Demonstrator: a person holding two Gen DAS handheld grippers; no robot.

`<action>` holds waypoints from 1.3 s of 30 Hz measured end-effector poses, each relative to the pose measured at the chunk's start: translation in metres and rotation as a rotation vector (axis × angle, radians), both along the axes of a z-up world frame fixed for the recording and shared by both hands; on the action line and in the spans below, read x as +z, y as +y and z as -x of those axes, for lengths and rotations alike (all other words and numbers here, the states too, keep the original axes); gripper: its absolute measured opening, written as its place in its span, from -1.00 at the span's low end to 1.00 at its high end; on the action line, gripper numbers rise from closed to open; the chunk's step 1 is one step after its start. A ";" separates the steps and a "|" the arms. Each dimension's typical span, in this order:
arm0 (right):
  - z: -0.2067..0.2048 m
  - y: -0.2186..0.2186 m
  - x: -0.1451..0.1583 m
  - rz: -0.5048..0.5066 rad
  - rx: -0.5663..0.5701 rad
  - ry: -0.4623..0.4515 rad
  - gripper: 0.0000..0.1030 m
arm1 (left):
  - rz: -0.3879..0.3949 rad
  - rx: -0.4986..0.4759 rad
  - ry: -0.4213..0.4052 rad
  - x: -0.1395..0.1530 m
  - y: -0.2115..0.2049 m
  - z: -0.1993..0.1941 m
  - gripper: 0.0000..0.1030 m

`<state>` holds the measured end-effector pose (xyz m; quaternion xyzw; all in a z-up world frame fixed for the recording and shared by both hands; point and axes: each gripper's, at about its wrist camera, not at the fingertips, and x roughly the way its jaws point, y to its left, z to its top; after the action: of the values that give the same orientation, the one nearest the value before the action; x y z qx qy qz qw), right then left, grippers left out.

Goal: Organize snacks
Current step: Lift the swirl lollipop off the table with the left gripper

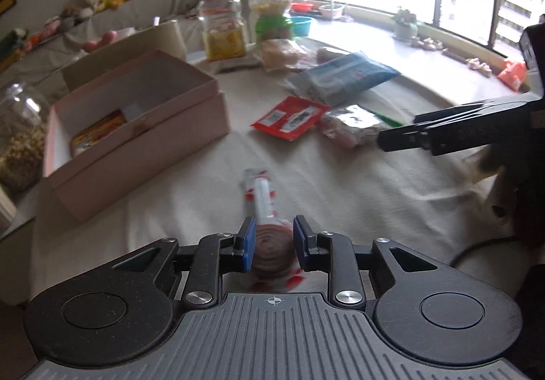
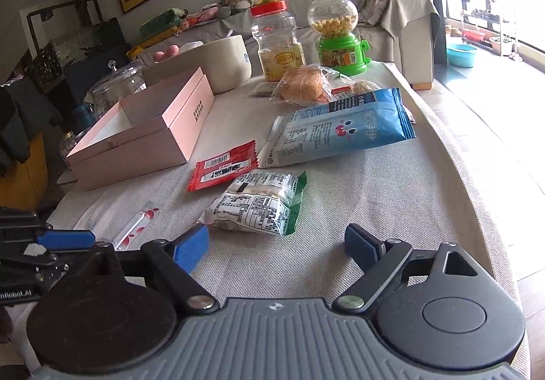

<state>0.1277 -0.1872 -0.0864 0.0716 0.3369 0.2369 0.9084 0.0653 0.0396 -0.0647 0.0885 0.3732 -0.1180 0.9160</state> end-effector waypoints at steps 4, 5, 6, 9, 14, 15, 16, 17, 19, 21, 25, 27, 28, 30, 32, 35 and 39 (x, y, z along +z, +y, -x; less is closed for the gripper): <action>0.000 0.000 0.000 -0.007 0.004 0.002 0.74 | 0.001 -0.066 -0.005 -0.004 -0.014 0.003 -0.21; 0.000 0.000 0.000 -0.008 0.005 0.002 0.74 | 0.009 -0.067 -0.004 -0.003 -0.015 0.004 -0.21; -0.001 0.000 -0.001 -0.009 0.007 0.003 0.76 | 0.020 -0.064 -0.001 -0.002 -0.013 0.005 -0.21; -0.001 0.000 -0.001 -0.009 0.013 0.005 0.79 | 0.025 -0.018 -0.018 0.003 -0.005 0.010 -0.22; -0.002 0.002 -0.001 -0.007 0.020 0.005 0.82 | -0.048 0.014 0.008 -0.002 -0.001 0.012 -0.19; -0.002 0.002 -0.001 -0.007 0.020 0.006 0.82 | -0.065 -0.002 -0.006 -0.003 -0.005 0.012 -0.10; -0.002 0.002 -0.001 -0.007 0.020 0.005 0.82 | -0.080 -0.017 -0.007 -0.005 -0.009 0.012 -0.01; -0.002 0.002 -0.001 -0.007 0.020 0.005 0.82 | -0.083 -0.031 -0.003 -0.006 -0.012 0.011 0.17; -0.002 0.002 -0.001 -0.007 0.020 0.005 0.83 | -0.065 -0.051 0.005 -0.008 -0.015 0.008 0.41; -0.002 0.002 -0.001 -0.005 0.023 0.005 0.84 | -0.052 -0.055 0.006 -0.008 -0.016 0.007 0.48; -0.002 0.003 -0.002 -0.002 0.029 0.006 0.88 | -0.011 0.027 -0.009 -0.005 -0.002 0.009 0.38; -0.003 0.005 -0.002 0.006 0.040 0.008 0.93 | -0.033 0.080 -0.004 -0.010 0.005 0.005 0.37; -0.003 0.006 -0.002 0.012 0.044 0.008 0.94 | -0.026 0.094 0.010 -0.014 0.009 0.002 0.41; -0.003 0.009 -0.002 0.028 0.057 0.009 1.00 | 0.063 0.104 0.015 -0.017 0.019 -0.001 0.40; -0.004 0.010 -0.001 0.038 0.065 0.011 1.00 | 0.132 0.130 0.007 -0.018 0.026 -0.003 0.32; -0.004 0.006 -0.002 0.015 0.067 0.021 1.00 | 0.158 0.145 -0.016 -0.020 0.028 -0.001 0.28; -0.006 0.004 0.000 0.009 0.084 0.040 1.00 | 0.139 0.170 -0.056 -0.023 0.024 0.009 0.18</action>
<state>0.1333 -0.1833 -0.0866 0.0582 0.3589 0.2720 0.8909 0.0559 0.0634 -0.0881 -0.0038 0.3445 -0.0631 0.9366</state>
